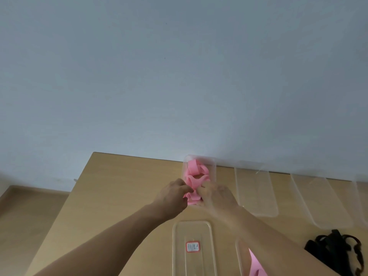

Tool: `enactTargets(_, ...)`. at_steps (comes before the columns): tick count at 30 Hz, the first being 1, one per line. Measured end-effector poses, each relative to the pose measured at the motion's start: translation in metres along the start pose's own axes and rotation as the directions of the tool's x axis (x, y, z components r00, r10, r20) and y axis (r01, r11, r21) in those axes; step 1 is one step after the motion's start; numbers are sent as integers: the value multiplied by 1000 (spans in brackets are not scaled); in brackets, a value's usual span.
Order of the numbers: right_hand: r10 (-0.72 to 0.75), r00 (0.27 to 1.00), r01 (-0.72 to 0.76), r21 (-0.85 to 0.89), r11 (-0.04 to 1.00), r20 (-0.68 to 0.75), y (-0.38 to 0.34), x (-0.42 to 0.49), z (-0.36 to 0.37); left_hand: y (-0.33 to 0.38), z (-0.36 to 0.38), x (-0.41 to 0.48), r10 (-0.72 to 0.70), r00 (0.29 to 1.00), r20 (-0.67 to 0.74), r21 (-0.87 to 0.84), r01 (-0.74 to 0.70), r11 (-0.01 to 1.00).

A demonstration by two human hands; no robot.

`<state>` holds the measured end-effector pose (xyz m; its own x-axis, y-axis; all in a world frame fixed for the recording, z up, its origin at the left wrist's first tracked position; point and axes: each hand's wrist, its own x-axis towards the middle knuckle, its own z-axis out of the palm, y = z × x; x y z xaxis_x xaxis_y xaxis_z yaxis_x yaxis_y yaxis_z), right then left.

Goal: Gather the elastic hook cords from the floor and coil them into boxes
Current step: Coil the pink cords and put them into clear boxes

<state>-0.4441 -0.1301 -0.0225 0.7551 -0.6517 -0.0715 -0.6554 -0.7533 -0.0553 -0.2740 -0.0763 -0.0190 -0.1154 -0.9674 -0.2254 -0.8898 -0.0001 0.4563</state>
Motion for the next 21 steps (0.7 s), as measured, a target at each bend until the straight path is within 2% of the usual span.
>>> enactTargets(2,39,993,-55,151,987,112,6,-2,1,1,0,1,9,1000,29,12,-10,1000)
enactTargets(4,26,991,-56,230,972,129,9,-4,-3,1,0,3,10,999,40,18,-11,1000)
enactTargets(6,-5,990,-22,191,981,139,9,-6,-5,1,1,7,10,999,44,24,-11,1000)
enactTargets(8,-50,997,45,75,996,59,6,-7,-1,1,2,8,5,998,55,21,-6,1000)
enactTargets(13,31,997,-27,-75,997,64,-4,0,-5,-1,2,8,-7,998,62,19,6,1000)
enactTargets(17,208,970,-211,13,977,129,-10,2,2,-2,0,9,9,994,107,57,-15,998)
enactTargets(21,191,969,-214,144,966,160,-1,2,5,-2,-3,17,-14,990,141,116,-2,993)
